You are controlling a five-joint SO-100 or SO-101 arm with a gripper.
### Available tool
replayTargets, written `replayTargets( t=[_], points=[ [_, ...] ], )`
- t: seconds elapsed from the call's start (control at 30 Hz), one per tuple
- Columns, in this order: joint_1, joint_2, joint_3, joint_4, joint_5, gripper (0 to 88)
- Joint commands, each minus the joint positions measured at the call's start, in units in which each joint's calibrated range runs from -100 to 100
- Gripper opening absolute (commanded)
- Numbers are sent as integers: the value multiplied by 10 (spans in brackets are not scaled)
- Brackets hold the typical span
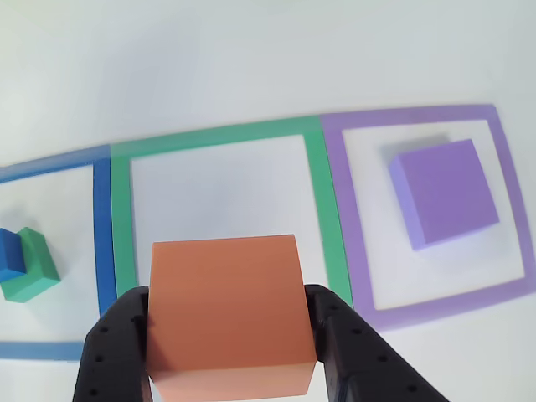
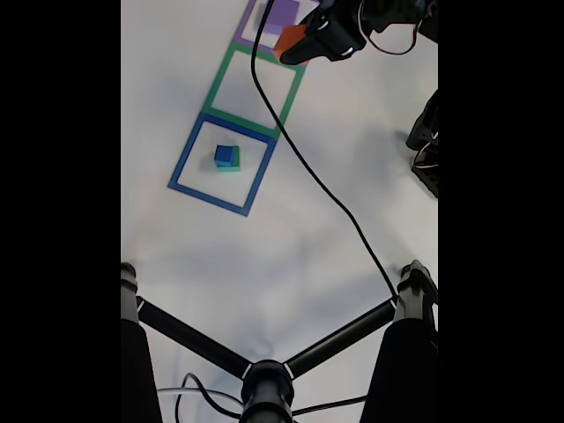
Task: Tower of hanoi
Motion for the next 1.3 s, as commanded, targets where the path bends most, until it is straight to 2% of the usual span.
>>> replayTargets(
  t=[0.0,0.23,0.6,0.8,1.27],
  points=[
    [-16,-24,161,-249,6,137],
    [-33,68,353,-598,6,135],
    [-25,335,380,-926,6,136],
    [-22,464,346,-1032,6,137],
    [-28,578,300,-1105,6,151]
  ],
)
